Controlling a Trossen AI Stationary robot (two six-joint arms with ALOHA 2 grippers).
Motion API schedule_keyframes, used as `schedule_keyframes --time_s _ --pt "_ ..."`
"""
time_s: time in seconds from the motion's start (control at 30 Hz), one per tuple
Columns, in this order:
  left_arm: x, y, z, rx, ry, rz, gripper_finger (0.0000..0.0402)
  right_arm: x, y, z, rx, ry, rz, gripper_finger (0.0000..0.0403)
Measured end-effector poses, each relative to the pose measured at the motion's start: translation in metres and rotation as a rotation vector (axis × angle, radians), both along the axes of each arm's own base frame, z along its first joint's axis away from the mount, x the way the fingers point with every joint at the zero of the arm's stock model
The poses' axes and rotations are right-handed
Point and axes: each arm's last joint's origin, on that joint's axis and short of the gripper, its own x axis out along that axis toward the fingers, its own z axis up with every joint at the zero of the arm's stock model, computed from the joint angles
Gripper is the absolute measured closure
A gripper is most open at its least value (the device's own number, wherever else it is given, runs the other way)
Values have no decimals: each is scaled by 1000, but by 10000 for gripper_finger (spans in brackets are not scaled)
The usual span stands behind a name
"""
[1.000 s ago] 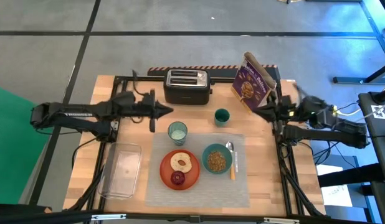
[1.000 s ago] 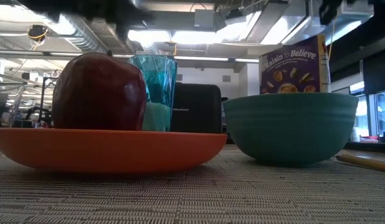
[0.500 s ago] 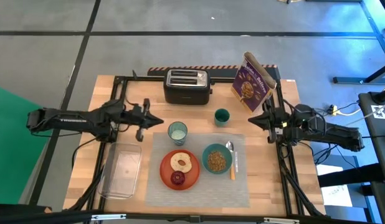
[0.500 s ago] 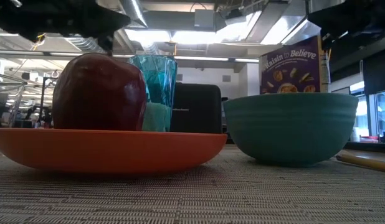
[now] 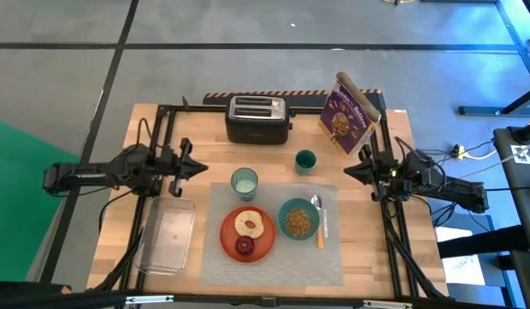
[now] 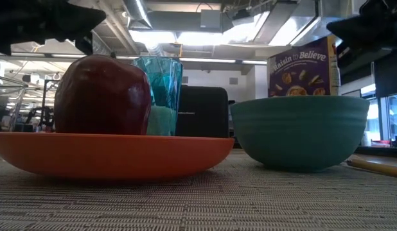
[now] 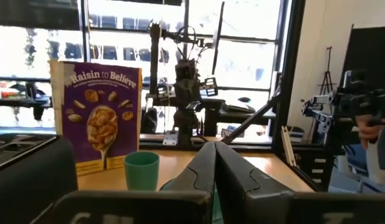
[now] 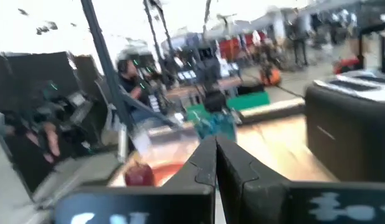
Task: Arrange a breakfast setting
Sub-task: Return to Home Position
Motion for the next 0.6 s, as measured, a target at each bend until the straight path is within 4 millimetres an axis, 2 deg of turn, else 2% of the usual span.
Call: schedule_keyframes --time_s 0.27,0.5,0.6 --pt "-8 -1 -22 1 5 0 400 4 0 -9 29 -49 13 403" --pt "-12 -2 -33 24 22 2 400 8 2 -22 72 3 114 403" --pt "-13 -2 -41 19 66 -7 401 9 1 -27 78 16 91 403"
